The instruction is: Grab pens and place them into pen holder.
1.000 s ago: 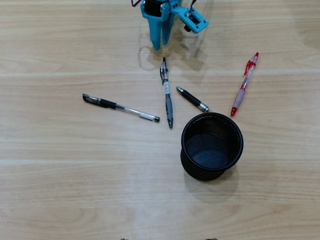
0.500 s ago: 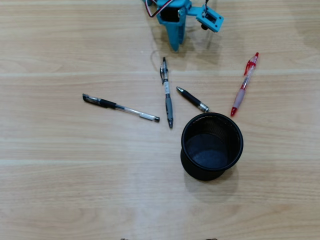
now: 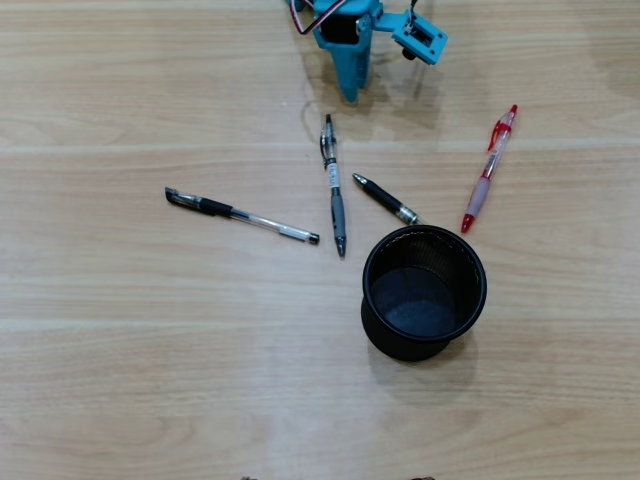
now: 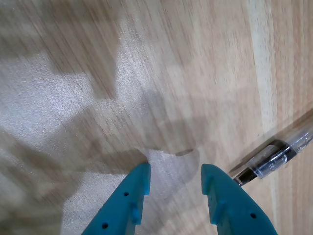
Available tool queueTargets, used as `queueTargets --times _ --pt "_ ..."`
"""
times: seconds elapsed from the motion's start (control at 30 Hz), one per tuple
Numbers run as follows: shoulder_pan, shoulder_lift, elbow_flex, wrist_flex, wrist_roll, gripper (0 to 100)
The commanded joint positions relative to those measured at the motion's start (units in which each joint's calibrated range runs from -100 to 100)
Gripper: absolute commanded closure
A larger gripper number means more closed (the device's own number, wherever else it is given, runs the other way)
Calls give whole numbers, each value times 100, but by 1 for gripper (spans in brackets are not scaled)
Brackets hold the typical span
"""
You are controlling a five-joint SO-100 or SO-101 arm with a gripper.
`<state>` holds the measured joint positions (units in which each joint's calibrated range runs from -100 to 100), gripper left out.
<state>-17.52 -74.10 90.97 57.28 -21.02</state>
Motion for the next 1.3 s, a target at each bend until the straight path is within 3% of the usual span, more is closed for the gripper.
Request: queueTargets --times 0.0,0.83,1.07,1.27 --pt "-39 98 -138 -34 -41 87" --pt "179 98 -229 -94 -46 87" --pt "1107 588 -3434 -25 11 87" --pt "2236 3733 -6331 52 179 79"
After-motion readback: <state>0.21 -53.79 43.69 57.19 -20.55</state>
